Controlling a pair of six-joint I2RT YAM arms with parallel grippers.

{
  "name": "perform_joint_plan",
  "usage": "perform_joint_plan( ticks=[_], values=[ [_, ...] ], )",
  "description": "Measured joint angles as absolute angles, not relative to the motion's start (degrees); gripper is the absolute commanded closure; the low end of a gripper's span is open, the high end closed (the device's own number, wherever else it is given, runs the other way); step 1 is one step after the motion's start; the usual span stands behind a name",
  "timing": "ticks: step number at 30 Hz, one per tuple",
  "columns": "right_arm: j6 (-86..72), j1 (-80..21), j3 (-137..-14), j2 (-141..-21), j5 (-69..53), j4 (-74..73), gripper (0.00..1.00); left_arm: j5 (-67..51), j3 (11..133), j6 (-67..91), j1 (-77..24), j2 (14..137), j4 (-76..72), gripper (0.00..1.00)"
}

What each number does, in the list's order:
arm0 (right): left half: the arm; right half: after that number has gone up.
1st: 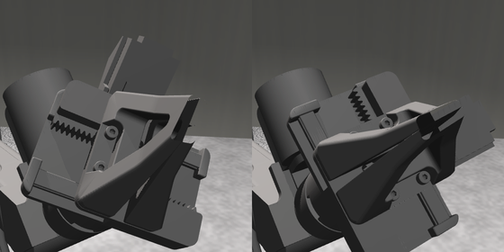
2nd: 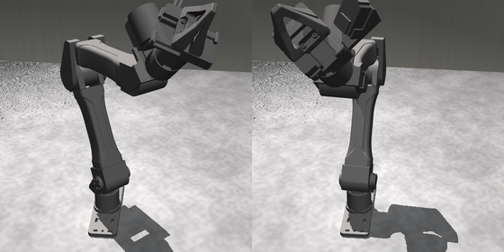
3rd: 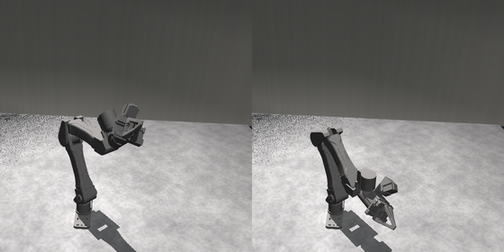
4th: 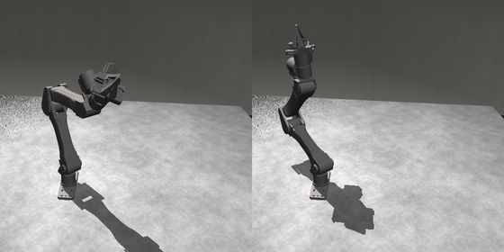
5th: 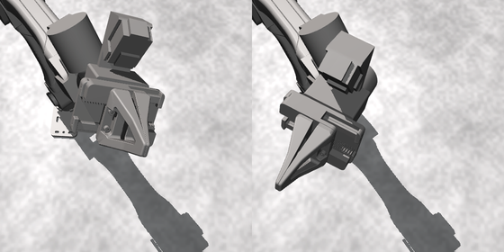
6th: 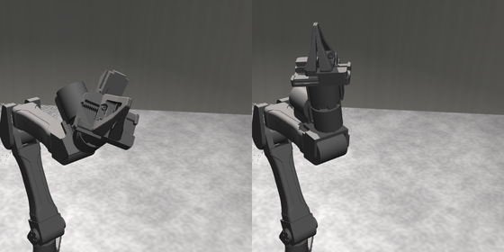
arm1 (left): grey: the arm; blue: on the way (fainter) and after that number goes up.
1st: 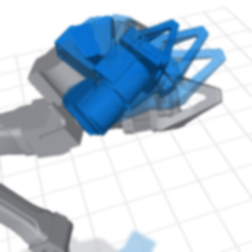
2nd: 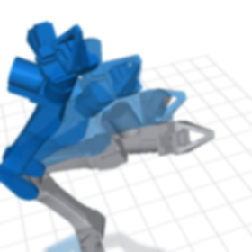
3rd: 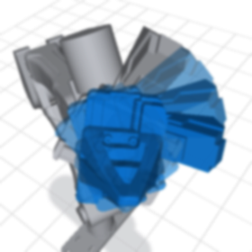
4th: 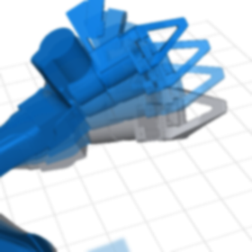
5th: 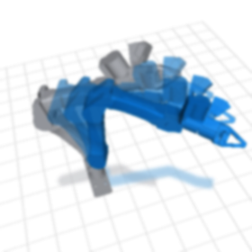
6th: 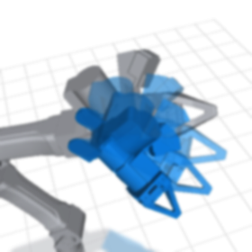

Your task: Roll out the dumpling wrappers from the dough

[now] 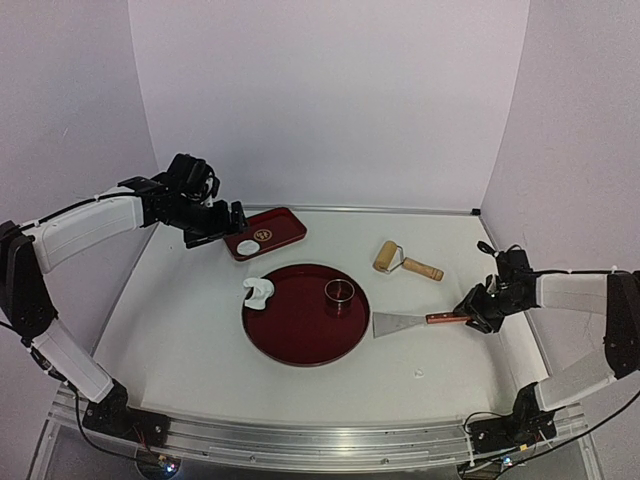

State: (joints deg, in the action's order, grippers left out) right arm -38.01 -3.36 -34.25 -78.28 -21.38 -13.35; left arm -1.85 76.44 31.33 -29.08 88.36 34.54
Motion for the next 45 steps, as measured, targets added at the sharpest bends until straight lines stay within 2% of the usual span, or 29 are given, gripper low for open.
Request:
perform_joint_plan(
  ticks=[6, 11, 16, 18, 28, 33, 38, 45],
  values=[
    [-36.9, -3.4, -33.7, -77.0, -15.1, -19.4, 0.42, -1.8, 75.5, 31.4, -29.1, 88.4, 34.3, 0.03],
    [-36.6, -3.4, -34.5, -73.8, -12.1, -23.6, 0.33, -1.8, 75.5, 31.4, -29.1, 88.4, 33.9, 0.03],
    [-35.8, -3.4, -40.9, -71.7, -10.7, -29.3, 0.14, -0.9, 75.5, 30.8, -29.1, 88.4, 34.0, 0.01],
    [-35.2, -3.4, -46.2, -71.7, -10.6, -31.0, 0.03, 0.4, 75.7, 29.9, -29.1, 88.4, 34.4, 0.00],
    [-31.5, -3.4, -80.7, -77.7, -14.6, -35.1, 0.02, 9.4, 88.8, 24.5, -29.1, 89.0, 40.0, 0.00],
    [-32.1, -3.4, -93.6, -80.4, -18.2, -35.1, 0.02, 13.8, 93.9, 21.5, -29.0, 88.7, 39.6, 0.00],
    [-32.4, -3.4, -96.0, -80.7, -20.3, -35.2, 0.02, 16.8, 94.0, 19.2, -29.0, 87.3, 38.5, 0.00],
    [-32.4, -3.4, -90.7, -80.6, -22.3, -34.8, 0.02, 18.2, 92.5, 19.0, -29.0, 85.4, 37.4, 0.00]
  ],
)
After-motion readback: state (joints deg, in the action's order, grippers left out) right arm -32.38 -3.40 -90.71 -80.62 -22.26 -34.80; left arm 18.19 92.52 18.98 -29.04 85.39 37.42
